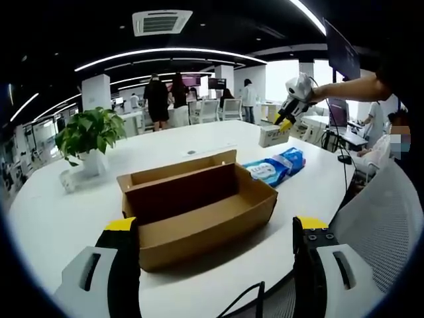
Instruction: Operate the shoe box by opening the lid, removing the specified soft item, and placing it in the target area until the item is outside and the box remains undamaged.
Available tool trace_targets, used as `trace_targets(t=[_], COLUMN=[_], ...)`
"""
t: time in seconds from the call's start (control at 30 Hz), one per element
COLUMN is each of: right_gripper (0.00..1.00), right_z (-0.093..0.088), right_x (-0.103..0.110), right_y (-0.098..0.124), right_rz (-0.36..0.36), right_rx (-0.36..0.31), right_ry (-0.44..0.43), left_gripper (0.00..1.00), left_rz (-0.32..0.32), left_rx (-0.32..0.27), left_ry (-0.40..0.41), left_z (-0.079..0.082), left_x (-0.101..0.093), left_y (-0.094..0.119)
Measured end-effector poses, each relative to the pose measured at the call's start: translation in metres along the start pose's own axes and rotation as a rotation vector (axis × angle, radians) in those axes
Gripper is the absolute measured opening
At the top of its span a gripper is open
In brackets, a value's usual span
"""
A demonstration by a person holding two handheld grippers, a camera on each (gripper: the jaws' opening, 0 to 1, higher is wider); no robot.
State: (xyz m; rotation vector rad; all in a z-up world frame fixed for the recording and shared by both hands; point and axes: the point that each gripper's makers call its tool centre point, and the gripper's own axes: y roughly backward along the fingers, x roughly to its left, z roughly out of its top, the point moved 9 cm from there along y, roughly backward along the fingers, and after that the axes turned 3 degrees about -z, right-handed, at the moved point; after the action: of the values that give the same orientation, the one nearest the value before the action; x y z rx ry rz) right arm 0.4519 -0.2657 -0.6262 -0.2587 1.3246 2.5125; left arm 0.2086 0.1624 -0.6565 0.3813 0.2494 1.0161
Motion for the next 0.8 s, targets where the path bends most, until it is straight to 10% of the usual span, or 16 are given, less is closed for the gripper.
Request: trace_targets(t=[0.8], right_gripper=[0.14], right_z=[-0.051], right_x=[-0.032], right_y=[-0.017], right_rz=[0.002], right_rx=[0.095], right_ry=[0.027], left_gripper=[1.0], left_rz=[0.024], left_rx=[0.019], left_ry=[0.009], left_z=[-0.001], left_x=[0.002], left_y=[-0.001])
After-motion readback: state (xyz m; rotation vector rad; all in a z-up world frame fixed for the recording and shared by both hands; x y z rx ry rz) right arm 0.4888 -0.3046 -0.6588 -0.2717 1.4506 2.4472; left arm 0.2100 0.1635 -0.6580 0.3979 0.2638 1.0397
